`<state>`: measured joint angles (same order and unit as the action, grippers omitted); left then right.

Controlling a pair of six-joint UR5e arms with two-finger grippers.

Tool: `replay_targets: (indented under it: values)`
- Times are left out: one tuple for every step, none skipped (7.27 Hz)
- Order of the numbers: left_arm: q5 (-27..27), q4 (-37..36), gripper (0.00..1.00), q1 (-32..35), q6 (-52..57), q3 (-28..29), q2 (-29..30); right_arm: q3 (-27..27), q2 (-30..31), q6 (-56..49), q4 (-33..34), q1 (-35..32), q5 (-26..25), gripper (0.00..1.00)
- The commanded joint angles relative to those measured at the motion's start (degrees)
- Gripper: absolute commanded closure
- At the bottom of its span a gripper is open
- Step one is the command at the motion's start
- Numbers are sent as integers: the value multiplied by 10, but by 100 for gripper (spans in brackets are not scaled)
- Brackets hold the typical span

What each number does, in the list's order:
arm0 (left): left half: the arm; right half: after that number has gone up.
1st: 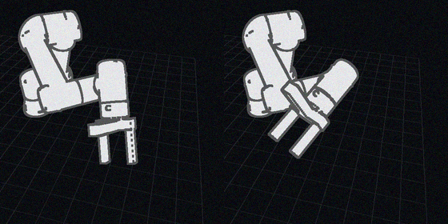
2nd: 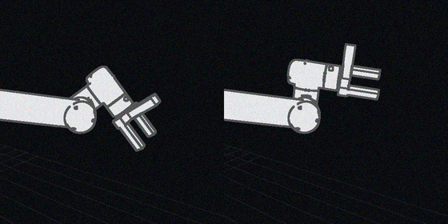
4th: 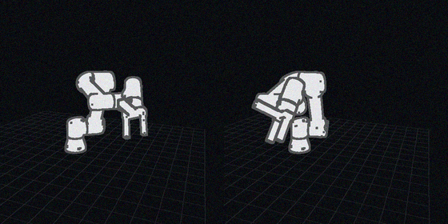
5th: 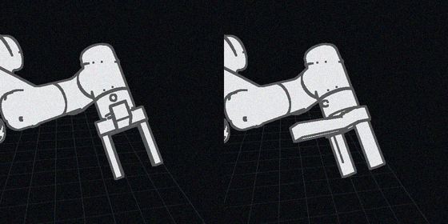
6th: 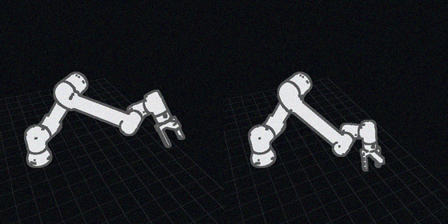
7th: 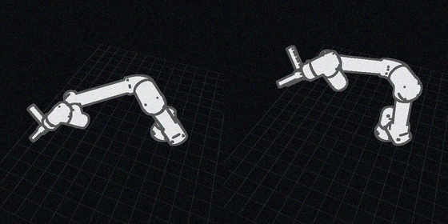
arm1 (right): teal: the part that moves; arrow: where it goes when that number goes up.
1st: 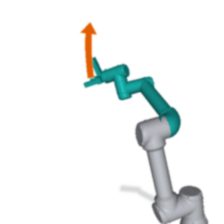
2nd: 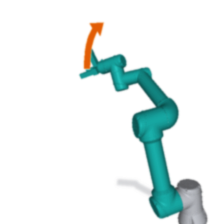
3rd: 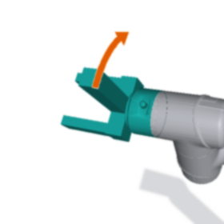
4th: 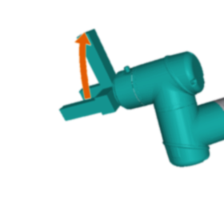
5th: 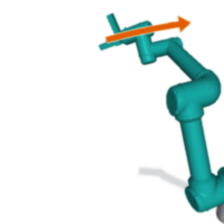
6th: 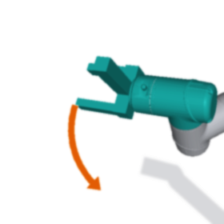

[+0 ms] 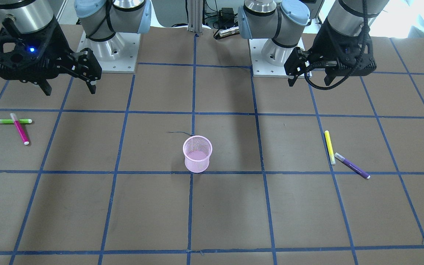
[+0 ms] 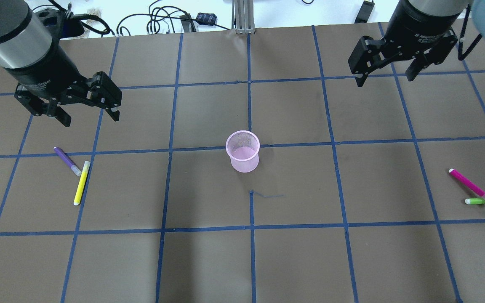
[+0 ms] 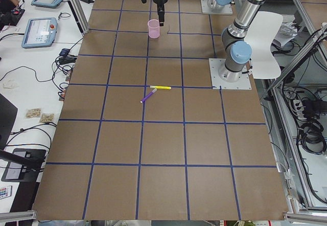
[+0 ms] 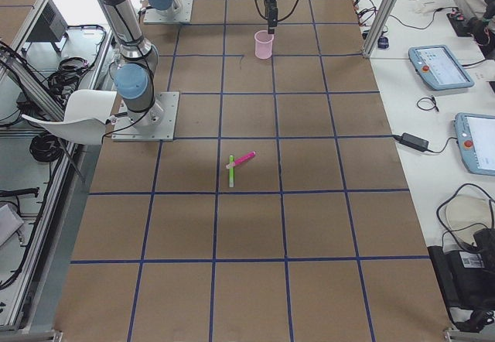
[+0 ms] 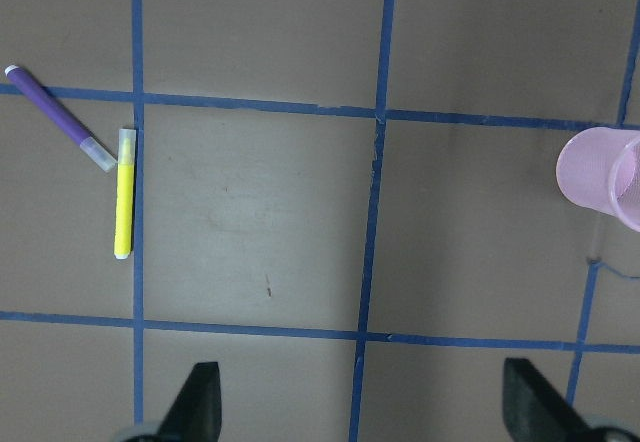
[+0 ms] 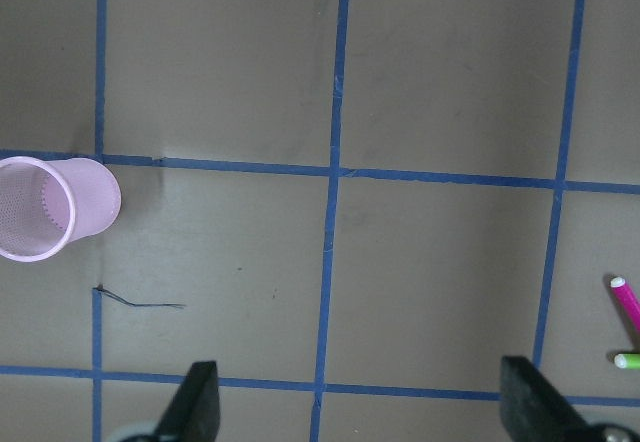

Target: Insert purple and pink pens into pink cup

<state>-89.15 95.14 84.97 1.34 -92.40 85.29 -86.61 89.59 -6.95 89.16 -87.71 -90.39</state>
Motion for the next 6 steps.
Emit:
replay_targets:
  values:
    - [10,13,0,2,7,10,-11,-41,-19,-58,25,72,-1,0]
    - [6,10,0,-5,10,10,3,-85,-20,-179,103,116,-5,0]
    - [-4,-4,0,-12,16,-4,14,-134,-20,-292,166,167,-6,0]
    - [-41,-5,0,-14,18,0,17,-185,-24,-398,228,234,-1,0]
    - [-82,-11,0,-18,18,9,19,-242,-34,-493,320,283,-2,0]
    - [-84,-26,0,-20,13,10,23,-304,-41,-560,371,306,-3,0]
